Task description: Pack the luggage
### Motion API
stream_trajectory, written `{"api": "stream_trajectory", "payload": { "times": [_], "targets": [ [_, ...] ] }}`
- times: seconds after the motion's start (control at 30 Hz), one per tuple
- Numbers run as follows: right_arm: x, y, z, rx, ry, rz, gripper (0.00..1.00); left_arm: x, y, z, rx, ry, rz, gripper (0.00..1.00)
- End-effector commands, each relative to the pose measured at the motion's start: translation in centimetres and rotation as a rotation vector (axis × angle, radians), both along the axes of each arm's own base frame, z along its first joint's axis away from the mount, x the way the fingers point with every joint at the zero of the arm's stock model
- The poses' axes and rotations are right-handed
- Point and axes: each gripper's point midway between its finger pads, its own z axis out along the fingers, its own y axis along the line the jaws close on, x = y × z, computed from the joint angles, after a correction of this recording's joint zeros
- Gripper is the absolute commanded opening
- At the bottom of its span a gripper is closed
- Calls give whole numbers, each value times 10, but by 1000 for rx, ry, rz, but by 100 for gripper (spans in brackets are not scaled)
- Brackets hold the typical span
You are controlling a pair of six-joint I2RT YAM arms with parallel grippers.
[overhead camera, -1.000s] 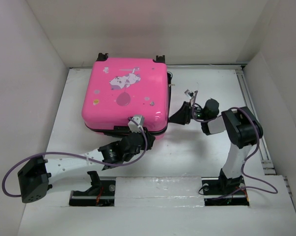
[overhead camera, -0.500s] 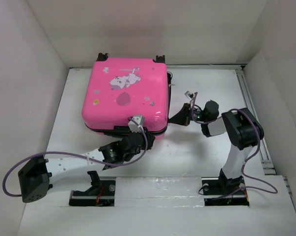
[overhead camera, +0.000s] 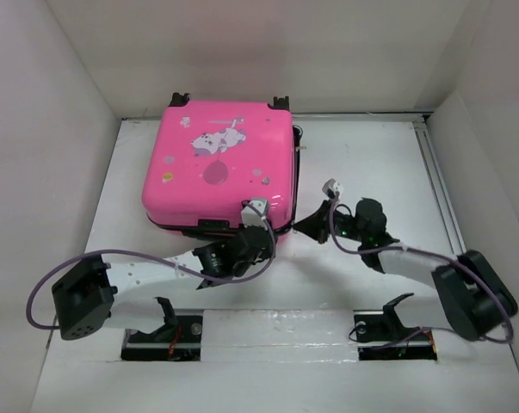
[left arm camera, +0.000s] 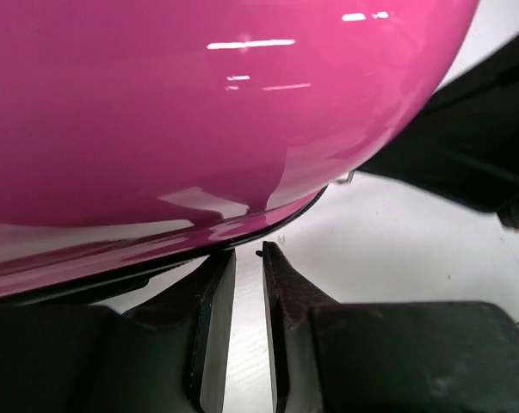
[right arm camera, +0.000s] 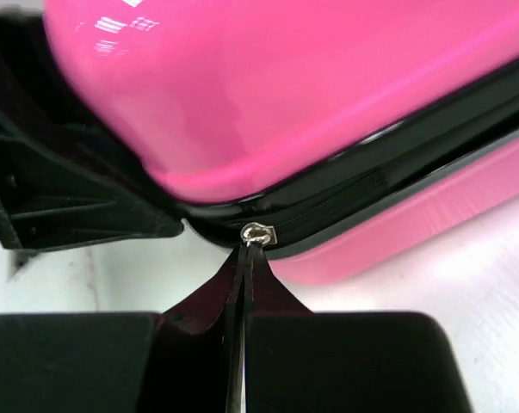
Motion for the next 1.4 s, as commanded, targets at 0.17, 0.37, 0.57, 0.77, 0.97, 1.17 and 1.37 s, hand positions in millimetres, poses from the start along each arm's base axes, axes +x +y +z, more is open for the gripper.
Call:
{"api": "stream_trajectory", "payload": {
  "times": [0.17,0.37,0.57,0.77,0.97,1.17,1.37],
  "targets": [
    [-46,26,19,-130,-128,-10,0,39,-33,54,-111,-129,12,14],
    [-34,47,9,-162,-46,-125,0,46,-57,87,-139,-177,-48,14],
    [-7,10,16,-171,-56,-274,0,3,-44,122,-247,-216,-234,53],
    [-4,-1,18,-170,-62,-246,0,-12,16,147,-269,-293,-137,71],
    [-3,3,17,-162,-65,-227,0,26,175,122,-366,-216,723,50],
    [-8,6,20,-155,-79,-195,0,16,265,144,-486,-357,1089,61],
    [-12,4,21,-152,-92,-185,0,48,215,245,-348,-442,886,54]
  ]
}}
